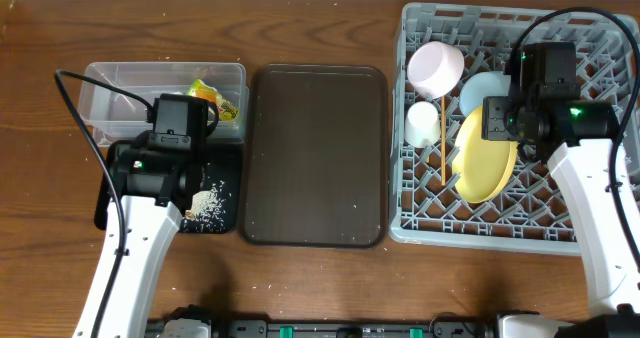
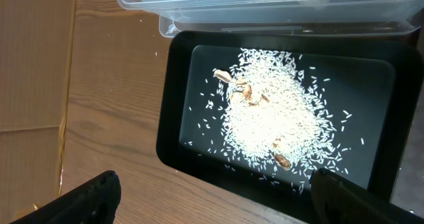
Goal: Sort waste into correct bins and load items into the dishwasher rack
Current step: 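Open the right gripper and raise it off the yellow plate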
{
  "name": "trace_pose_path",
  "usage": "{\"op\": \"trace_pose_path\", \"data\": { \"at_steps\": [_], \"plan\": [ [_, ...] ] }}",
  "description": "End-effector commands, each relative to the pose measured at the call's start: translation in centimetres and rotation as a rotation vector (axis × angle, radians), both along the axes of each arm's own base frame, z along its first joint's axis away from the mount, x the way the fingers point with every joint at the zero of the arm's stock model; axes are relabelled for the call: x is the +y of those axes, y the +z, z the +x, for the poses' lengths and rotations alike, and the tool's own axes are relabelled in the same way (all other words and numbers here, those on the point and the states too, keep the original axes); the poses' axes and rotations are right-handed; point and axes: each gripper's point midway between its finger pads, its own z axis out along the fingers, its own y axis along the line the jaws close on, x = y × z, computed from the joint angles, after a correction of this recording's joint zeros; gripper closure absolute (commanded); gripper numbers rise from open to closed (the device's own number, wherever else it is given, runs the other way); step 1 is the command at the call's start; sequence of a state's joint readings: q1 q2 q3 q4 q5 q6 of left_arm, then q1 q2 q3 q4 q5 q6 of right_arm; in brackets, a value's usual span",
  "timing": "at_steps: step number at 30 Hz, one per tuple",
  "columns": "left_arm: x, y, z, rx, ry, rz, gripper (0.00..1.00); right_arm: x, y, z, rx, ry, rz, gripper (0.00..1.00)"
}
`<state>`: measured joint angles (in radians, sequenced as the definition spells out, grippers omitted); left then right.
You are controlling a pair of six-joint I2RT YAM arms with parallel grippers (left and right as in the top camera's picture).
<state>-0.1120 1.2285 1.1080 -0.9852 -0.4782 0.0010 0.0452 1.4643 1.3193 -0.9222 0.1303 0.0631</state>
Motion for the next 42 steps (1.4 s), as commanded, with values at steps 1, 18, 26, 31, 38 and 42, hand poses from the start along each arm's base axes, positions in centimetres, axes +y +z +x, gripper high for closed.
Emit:
{"op": "trace_pose_path", "data": {
  "at_steps": [1,18,26,31,38,42],
  "plan": [
    [0.3,0.4,0.1,-0.005,0.004,0.013,0.06,-0.1,1.0,0.7,-0.034,0.012,-0.006,0.37],
    [0.3,0.4,0.1,-0.005,0.004,0.013,0.06,11.4,9.4,4.0,-0.386,0.485,0.445,0.08],
    [0.3,0.4,0.1,-0.005,0.004,0.013,0.06,12.3,8.6,3.1,-0.336,0.497,0.456,0.01],
    [0.3,0.4,0.1,-0.005,0.004,0.013,0.06,12.3,8.5,3.1,-0.334,0.497,0.457,0.01],
    [0.3,0.4,0.1,-0.005,0.004,0.013,0.06,12.3,8.5,3.1,-0.334,0.497,0.457,0.01],
    [0.3,0.4,0.1,-0.005,0.004,0.013,0.06,12.3,8.1,3.2,-0.323,0.492,0.455,0.01]
  ]
}}
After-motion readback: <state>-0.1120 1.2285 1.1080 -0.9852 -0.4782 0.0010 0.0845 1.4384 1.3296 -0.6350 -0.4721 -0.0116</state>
